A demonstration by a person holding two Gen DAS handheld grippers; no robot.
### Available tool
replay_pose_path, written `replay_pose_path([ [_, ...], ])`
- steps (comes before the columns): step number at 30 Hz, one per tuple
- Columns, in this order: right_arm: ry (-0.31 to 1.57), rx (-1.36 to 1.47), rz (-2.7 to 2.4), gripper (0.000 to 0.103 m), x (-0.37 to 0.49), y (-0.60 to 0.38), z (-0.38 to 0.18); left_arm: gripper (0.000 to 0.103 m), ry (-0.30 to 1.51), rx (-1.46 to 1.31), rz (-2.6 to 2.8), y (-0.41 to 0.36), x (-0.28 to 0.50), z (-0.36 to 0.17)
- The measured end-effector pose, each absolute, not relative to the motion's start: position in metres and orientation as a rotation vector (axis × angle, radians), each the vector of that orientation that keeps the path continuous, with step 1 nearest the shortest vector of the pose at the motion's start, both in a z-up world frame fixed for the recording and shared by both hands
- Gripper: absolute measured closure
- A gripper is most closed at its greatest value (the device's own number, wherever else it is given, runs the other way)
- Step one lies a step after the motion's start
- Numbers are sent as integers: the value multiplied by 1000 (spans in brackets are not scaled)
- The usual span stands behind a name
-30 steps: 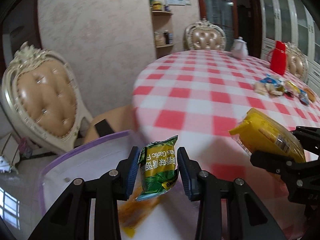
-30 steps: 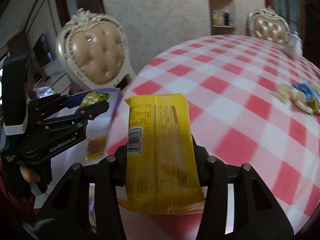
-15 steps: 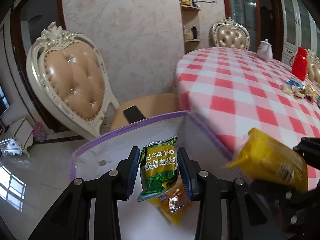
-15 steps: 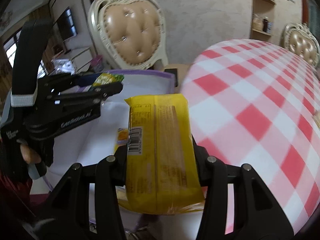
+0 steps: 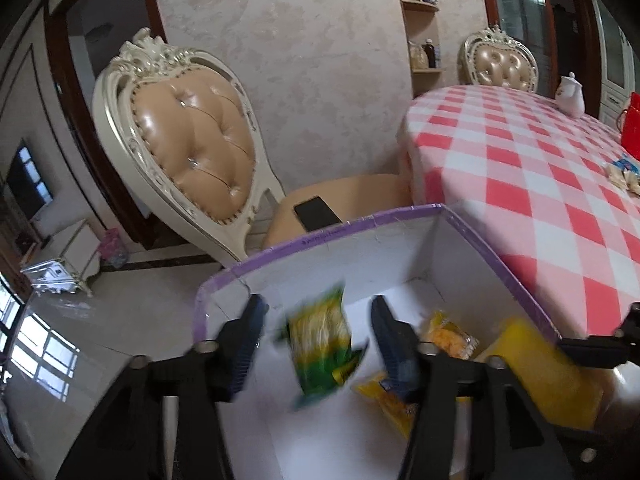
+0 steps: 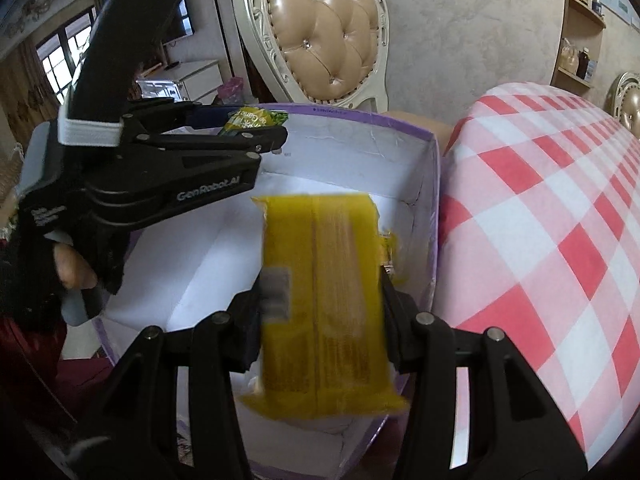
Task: Organize snacks
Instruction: 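Release both packs into the white box and return tools to the table, then grasp the round bun bag with the right tool while the left tool grasps the blue-labelled bag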
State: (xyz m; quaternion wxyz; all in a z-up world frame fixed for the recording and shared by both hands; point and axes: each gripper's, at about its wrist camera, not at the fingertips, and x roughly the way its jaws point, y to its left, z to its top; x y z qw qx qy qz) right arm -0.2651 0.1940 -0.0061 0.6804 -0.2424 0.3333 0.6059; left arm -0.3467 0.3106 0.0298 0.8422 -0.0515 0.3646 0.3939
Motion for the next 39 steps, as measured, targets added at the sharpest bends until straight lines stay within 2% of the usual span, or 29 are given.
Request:
replay_pose_path([
  [2,734,-517,1360,48,-262,186,2,21,755,-91,853,307,-344,36],
  [3,723,-507,1353,47,-259,181,6,19,746,-78,863,304,-340,39],
  [10,656,-445,1221,38,-219,122,34,19,721,-11,779,260,-284,68],
  [16,667,-283,971,33,-136,31,48,12,620,-45,361,159,-175,100],
  [22,699,-7,588,31,-52,-109,45,12,664,-100,-9,39,-38,78],
  [29,708,257,166,30,20,-263,40,12,641,-245,-162,-48,68,64],
  [34,678,242,40,18,79,-324,50,12,660,-292,-221,-77,118,50],
  [36,671,205,21,17,111,-346,51,12,691,-280,-271,-83,127,40],
  [39,671,162,48,10,165,-368,49,12,741,-283,-303,-84,131,29],
])
